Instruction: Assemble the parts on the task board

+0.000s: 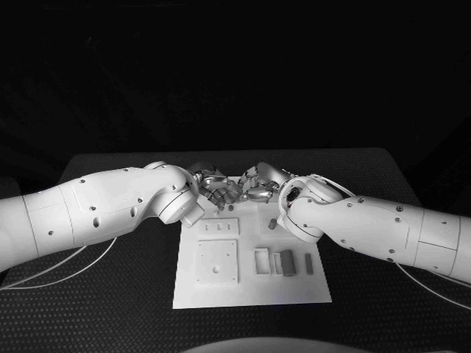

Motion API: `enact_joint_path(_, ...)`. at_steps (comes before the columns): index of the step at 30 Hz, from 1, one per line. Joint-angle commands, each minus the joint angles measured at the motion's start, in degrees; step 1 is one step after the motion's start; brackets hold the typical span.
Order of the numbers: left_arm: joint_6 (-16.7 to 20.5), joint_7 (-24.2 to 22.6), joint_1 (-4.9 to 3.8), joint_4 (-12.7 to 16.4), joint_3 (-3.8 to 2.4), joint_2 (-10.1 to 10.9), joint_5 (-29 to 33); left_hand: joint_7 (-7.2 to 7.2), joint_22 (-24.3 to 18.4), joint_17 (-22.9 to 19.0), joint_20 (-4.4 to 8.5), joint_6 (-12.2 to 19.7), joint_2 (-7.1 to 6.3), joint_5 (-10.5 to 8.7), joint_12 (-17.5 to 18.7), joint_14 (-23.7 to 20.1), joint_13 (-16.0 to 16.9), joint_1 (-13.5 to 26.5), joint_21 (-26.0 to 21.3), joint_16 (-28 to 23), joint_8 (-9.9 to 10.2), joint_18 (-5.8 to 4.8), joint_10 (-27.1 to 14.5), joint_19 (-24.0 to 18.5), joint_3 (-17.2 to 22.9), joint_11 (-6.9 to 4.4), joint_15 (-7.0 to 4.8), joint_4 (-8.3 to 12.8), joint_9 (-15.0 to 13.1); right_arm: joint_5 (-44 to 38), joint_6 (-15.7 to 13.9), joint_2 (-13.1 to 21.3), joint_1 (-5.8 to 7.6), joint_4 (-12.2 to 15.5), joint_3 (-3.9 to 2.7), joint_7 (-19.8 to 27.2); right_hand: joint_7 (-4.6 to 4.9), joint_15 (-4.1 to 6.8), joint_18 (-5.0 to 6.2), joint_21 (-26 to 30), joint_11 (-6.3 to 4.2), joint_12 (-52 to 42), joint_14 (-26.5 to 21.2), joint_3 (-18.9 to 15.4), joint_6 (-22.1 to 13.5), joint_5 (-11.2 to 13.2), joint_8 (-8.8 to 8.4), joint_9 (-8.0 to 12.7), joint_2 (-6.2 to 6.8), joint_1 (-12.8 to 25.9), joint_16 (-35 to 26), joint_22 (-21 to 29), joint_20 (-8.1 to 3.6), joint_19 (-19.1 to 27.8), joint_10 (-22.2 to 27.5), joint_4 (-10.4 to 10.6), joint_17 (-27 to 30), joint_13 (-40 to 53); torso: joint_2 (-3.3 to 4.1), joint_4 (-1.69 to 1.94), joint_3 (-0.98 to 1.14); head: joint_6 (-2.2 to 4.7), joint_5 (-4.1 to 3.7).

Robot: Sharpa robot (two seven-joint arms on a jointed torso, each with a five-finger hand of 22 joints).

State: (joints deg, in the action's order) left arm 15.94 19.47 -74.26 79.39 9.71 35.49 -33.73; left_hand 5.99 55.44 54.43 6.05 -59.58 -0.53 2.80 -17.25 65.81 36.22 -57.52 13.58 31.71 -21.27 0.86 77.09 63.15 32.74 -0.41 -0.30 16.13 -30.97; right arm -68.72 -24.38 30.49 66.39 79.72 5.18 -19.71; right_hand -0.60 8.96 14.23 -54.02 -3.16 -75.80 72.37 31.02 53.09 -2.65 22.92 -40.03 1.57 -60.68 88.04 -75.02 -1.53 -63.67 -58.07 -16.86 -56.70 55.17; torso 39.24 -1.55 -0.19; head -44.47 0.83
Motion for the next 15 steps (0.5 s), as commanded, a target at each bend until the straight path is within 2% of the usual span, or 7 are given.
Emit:
enact_joint_path(1, -0.13, -1.64, -0.16, 0.42, -0.16, 0.02, 0.07, -1.42, 0.09, 0.01, 0.10, -1.91, 0.07, -0.01, -0.19, -0.04, 0.10, -0.42, -0.10, 0.38, -0.33, 0.24, 0.11, -0.27, -0.10, -0.21, -0.37, 0.17, -0.20, 1.28, -0.46, 0.21, -0.22, -0.71, 0.12, -1.93, 3.44, -0.03, 0.77, -0.25, -0.07, 0.23, 0.06, 0.35, 9.67, -0.26, 0.23, -0.24, -0.40, 0.32, 0.22, -0.86, -0.29, -0.28, -0.41, 0.04, 0.11, 0.06, 0.02, 0.02, 0.03, 0.01, -0.02)
enact_joint_path(8, -0.19, -1.49, -0.14, 0.43, -0.16, 0.01, -0.13, -1.44, 0.16, 0.00, 0.12, -1.94, 0.12, -0.01, -0.21, -0.02, 0.11, -0.45, -0.10, 0.42, -0.34, 0.23, 0.14, -0.30, -0.11, -0.23, -0.38, 0.17, -0.22, 0.74, -0.18, 0.13, -0.26, -0.61, 0.12, -1.03, 3.46, -0.02, 0.77, -0.15, -0.06, 0.36, -0.33, 0.48, 9.62, -0.25, 0.06, -0.29, -0.19, 0.58, 0.07, -0.83, -0.28, -0.18, -0.37, 0.06, 0.76, 0.07, 0.04, -0.03, 0.05, -0.05, -0.02)
enact_joint_path(15, -0.24, -1.23, -0.13, 0.35, -0.16, 0.04, -0.37, -1.47, 0.25, 0.01, 0.13, -2.01, 0.15, -0.01, -0.26, 0.04, 0.14, -0.46, -0.11, 0.50, -0.37, 0.19, 0.22, -0.38, -0.15, -0.26, -0.40, 0.16, -0.27, 0.95, -1.51, 0.25, -0.27, -0.84, 0.12, -0.45, 3.47, -0.04, 0.77, -0.05, -0.05, 0.47, -0.74, 0.56, 9.64, -0.25, -0.09, -0.38, 0.17, 0.90, -0.08, -0.81, -0.25, -0.07, -0.31, 0.07, 1.40, 0.12, 0.02, 0.03, 0.02, -0.04, -0.01)
